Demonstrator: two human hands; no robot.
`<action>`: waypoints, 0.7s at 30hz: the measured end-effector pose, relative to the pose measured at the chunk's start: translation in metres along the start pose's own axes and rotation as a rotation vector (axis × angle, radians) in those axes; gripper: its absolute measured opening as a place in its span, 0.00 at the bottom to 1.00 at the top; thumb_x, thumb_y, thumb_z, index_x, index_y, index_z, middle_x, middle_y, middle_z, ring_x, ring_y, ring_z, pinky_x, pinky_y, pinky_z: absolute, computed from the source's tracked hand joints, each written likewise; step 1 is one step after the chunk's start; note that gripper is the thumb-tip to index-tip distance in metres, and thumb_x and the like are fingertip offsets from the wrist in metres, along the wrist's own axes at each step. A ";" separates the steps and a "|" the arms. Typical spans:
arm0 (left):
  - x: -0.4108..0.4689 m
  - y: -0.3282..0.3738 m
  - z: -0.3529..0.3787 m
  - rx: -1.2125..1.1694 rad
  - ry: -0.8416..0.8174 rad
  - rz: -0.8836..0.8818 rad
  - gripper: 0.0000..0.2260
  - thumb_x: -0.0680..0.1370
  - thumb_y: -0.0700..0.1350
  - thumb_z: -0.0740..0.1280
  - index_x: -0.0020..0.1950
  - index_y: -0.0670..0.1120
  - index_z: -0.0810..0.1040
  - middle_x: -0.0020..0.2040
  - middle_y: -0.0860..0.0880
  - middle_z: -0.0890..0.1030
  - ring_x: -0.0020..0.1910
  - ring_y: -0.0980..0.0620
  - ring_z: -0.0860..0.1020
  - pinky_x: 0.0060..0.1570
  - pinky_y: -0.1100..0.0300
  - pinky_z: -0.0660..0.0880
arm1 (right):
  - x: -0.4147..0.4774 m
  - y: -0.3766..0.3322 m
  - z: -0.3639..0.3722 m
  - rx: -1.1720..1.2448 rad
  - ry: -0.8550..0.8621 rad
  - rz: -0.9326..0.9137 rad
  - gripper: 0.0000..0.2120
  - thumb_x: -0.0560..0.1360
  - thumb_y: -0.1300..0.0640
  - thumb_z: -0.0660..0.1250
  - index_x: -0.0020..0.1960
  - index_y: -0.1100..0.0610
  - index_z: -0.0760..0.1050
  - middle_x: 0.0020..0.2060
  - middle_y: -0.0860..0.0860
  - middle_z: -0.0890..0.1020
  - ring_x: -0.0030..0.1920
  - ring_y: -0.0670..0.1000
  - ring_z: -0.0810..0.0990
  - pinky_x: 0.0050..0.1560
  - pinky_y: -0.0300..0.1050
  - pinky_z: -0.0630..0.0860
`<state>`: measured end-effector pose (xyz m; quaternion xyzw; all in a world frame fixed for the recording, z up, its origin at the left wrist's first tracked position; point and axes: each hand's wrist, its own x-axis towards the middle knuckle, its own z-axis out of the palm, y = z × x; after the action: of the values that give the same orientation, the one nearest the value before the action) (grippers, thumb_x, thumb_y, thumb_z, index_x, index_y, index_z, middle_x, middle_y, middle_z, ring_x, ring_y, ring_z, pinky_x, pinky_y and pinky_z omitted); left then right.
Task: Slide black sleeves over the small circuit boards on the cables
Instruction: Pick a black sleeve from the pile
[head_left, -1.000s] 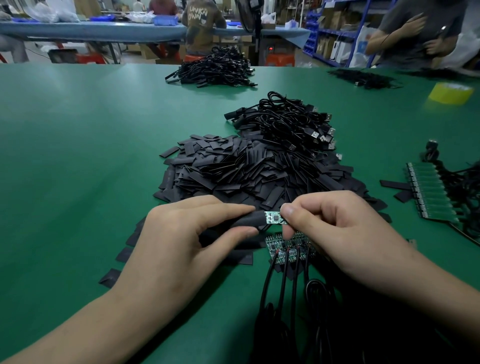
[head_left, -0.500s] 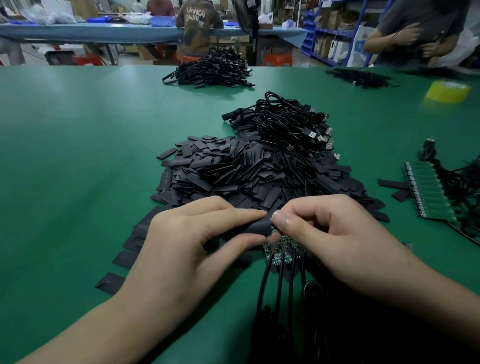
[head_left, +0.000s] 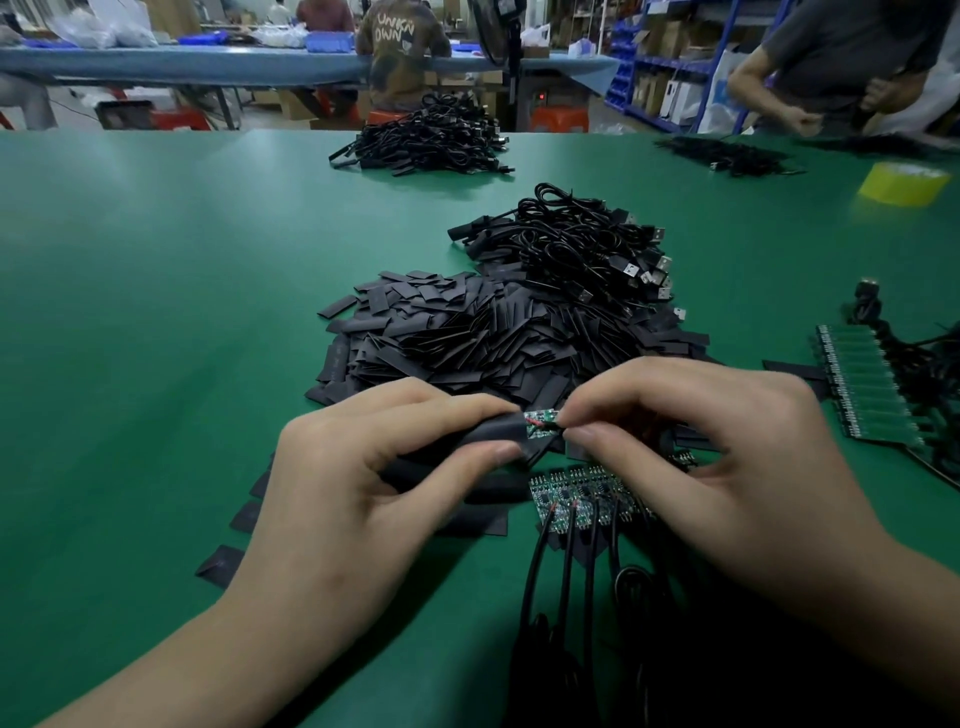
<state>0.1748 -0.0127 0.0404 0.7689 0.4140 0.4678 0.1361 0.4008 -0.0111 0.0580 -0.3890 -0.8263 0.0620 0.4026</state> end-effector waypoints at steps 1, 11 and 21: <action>0.000 0.000 0.001 0.004 -0.004 0.004 0.08 0.75 0.51 0.73 0.53 0.54 0.86 0.45 0.59 0.84 0.46 0.59 0.83 0.47 0.66 0.75 | 0.000 0.000 0.000 -0.016 -0.003 -0.015 0.03 0.77 0.57 0.72 0.49 0.52 0.84 0.43 0.40 0.84 0.44 0.39 0.82 0.45 0.33 0.75; 0.000 0.004 0.001 0.007 -0.007 0.056 0.08 0.75 0.48 0.73 0.53 0.50 0.86 0.46 0.59 0.83 0.45 0.62 0.81 0.47 0.72 0.72 | 0.000 -0.001 0.001 -0.053 -0.009 -0.061 0.03 0.77 0.57 0.72 0.49 0.54 0.84 0.42 0.41 0.84 0.43 0.38 0.81 0.45 0.32 0.75; 0.000 0.002 0.002 -0.006 -0.025 0.065 0.09 0.75 0.49 0.74 0.54 0.51 0.86 0.45 0.58 0.84 0.44 0.62 0.82 0.46 0.71 0.74 | -0.001 -0.004 0.002 -0.079 0.012 -0.070 0.04 0.77 0.57 0.71 0.48 0.55 0.84 0.42 0.43 0.84 0.42 0.39 0.80 0.44 0.32 0.75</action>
<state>0.1772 -0.0139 0.0409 0.7873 0.3856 0.4637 0.1282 0.3970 -0.0140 0.0574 -0.3760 -0.8388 0.0129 0.3936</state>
